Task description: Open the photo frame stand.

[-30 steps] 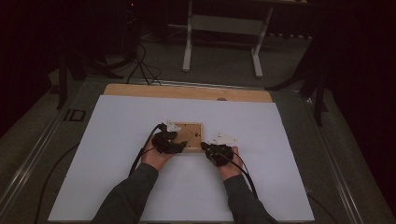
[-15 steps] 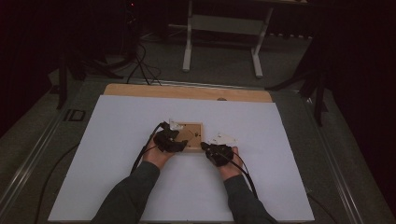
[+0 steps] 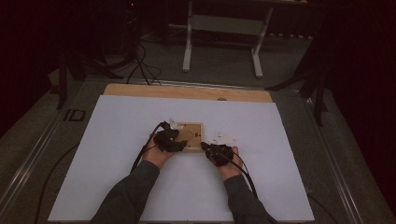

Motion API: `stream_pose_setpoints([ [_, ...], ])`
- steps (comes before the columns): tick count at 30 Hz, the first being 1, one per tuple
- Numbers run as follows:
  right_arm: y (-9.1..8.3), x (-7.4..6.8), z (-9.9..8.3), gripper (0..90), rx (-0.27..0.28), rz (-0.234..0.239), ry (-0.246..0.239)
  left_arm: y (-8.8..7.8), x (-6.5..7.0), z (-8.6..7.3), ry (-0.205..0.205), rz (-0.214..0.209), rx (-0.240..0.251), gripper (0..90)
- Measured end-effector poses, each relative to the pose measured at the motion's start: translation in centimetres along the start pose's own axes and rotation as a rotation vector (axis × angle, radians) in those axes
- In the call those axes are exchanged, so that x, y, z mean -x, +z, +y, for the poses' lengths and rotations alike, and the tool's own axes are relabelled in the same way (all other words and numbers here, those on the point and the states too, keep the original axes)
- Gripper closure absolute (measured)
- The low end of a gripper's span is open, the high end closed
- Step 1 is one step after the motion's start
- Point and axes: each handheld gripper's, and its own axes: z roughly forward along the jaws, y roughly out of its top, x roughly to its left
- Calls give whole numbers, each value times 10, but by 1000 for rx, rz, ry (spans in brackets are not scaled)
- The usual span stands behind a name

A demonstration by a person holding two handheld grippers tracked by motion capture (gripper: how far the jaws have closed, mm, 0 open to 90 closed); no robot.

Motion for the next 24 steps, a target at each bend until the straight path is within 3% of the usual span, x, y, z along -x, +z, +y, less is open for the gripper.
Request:
stream_pose_setpoints([
  [5, 0, 0, 0, 899, 0, 1, 1, -5, -1, 3, -17, -12, 28, 508],
  [10, 0, 0, 0, 899, 0, 0, 2, -4, -4, 3, -37, -30, 18, 507],
  [17, 0, 0, 0, 899, 0, 2, 2, -4, -3, 0, -12, -17, -11, 450],
  [24, 0, 0, 0, 899, 1, 2, 0, -7, -1, 2, -8, -11, 3, 494],
])
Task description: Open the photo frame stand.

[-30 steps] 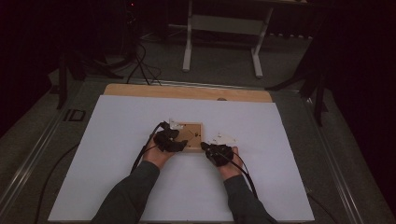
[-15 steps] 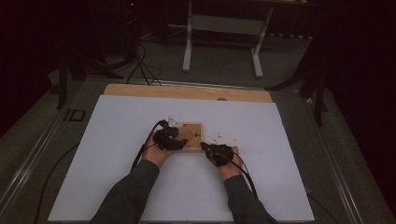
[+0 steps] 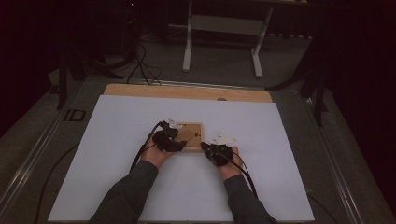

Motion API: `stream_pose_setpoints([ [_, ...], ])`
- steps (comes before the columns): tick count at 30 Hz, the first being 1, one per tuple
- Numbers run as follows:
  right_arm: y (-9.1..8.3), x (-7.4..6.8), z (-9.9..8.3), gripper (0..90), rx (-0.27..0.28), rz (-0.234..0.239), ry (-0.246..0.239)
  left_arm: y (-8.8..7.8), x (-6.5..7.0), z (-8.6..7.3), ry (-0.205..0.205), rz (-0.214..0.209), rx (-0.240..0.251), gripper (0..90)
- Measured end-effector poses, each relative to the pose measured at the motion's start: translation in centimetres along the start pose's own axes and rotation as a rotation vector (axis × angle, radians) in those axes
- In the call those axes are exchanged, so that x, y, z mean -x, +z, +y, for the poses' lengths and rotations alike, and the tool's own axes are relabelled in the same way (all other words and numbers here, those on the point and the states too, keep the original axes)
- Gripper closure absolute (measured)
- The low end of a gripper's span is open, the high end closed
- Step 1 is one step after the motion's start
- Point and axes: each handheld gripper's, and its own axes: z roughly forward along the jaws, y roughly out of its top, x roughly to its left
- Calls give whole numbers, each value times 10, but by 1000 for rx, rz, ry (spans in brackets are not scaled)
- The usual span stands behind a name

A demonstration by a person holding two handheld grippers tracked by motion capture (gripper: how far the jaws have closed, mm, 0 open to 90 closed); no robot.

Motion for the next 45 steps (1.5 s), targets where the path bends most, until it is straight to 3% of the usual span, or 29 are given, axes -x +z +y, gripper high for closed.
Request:
stream_pose_setpoints([
  [8, 0, 0, 0, 899, 1, 0, 0, -9, -4, 11, -72, -34, 35, 494],
  [16, 0, 0, 0, 898, 0, 0, 1, -6, -6, 9, -95, -32, 5, 441],
  [24, 0, -1, 0, 898, -1, -2, -1, 0, -8, 9, -142, -71, -26, 445],
  [26, 0, -1, 0, 899, -1, -2, -2, 2, -8, 9, -144, -62, -41, 456],
  [30, 0, 0, 0, 898, 0, -2, -2, 3, -11, 10, -197, -99, -57, 489],
  [38, 0, 0, 0, 898, 1, -1, 1, 2, -16, 12, -269, -140, -33, 468],
  [45, 0, -1, 0, 898, 0, -2, 1, 3, -18, 14, -303, -173, -32, 481],
])
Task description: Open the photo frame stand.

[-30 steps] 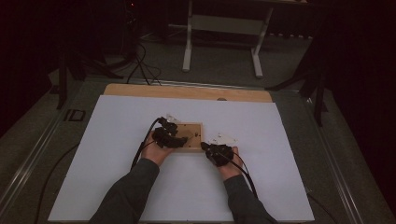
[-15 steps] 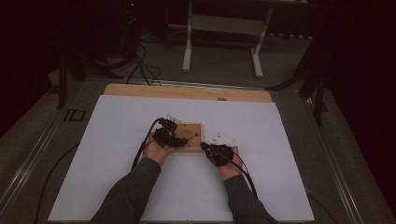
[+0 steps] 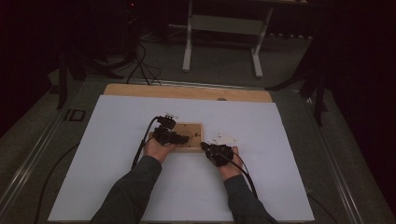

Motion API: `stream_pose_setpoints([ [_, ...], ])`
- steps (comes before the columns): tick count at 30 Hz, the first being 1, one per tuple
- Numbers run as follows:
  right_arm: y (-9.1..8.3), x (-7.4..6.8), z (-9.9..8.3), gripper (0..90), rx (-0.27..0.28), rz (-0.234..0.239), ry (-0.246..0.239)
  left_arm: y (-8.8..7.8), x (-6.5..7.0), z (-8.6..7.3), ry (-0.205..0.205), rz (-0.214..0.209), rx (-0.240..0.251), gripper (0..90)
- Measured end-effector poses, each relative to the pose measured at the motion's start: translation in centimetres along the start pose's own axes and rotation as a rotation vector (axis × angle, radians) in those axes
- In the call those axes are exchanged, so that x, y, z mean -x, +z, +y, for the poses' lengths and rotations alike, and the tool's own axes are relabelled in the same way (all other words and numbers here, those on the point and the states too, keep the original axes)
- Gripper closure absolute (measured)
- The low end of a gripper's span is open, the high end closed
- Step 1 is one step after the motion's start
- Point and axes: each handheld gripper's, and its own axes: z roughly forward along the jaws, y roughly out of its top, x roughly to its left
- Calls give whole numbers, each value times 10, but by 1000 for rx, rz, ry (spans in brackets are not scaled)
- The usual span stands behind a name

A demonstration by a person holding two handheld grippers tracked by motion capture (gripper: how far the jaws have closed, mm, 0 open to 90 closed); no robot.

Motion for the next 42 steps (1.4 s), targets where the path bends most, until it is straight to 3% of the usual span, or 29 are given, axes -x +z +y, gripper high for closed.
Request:
stream_pose_setpoints([
  [6, 0, 0, 0, 898, 0, 0, -3, -4, -3, 4, -30, -12, 17, 472],
  [11, 0, 0, 0, 898, 0, -1, -4, -2, -4, 3, -38, -8, -2, 469],
  [25, 0, 0, 0, 897, -1, 0, -6, 4, -1, 4, -17, 0, -46, 530],
  [30, 0, 0, 0, 882, -2, 2, -4, 3, 2, 4, 26, 22, -40, 529],
  [42, -5, 3, 6, 740, 5, -1, 7, 0, 13, 2, 99, 78, -1, 528],
])
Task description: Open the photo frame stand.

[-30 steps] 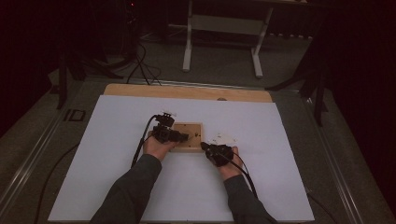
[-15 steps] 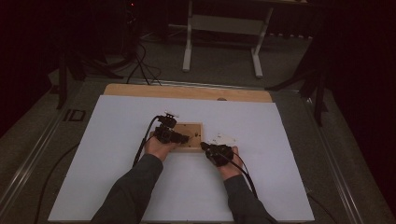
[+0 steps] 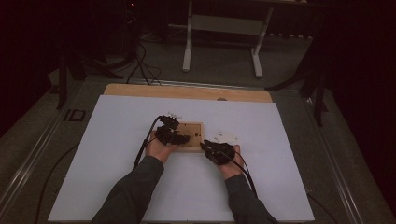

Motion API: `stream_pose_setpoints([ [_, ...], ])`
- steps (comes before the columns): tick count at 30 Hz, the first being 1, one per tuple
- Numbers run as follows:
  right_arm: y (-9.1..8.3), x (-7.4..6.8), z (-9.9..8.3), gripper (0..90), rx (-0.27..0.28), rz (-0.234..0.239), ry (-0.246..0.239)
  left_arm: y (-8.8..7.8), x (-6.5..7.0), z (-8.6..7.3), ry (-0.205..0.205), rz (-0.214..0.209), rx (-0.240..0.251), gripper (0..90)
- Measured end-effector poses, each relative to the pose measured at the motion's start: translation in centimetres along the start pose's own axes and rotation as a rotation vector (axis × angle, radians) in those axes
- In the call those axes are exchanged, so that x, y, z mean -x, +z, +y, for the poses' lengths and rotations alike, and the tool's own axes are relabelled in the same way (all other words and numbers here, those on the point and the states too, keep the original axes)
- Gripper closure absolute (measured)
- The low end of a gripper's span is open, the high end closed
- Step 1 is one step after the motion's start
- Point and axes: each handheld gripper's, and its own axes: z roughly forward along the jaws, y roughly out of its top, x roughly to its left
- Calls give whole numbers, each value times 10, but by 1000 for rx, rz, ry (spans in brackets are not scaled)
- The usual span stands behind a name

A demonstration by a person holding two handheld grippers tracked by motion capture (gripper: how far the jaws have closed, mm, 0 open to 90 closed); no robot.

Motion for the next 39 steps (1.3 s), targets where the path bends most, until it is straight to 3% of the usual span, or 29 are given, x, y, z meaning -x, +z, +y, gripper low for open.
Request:
stream_pose_setpoints([
  [6, -8, 6, 11, 623, 12, 41, 45, -3, 13, -2, 78, 59, 46, 526],
  [15, -22, 19, 23, 602, 43, 18, 63, -7, 29, -8, 168, 124, 92, 526],
  [21, -34, 29, 31, 595, 58, 17, 76, -9, 31, -13, 183, 140, 106, 525],
  [26, -38, 32, 42, 586, 46, 7, 53, -10, 34, -18, 197, 157, 130, 525],
  [32, -32, 34, 53, 582, 25, 11, 34, -11, 36, -24, 210, 170, 138, 524],
  [39, -19, 37, 55, 584, -8, 21, 47, -13, 40, -30, 248, 197, 151, 523],
])
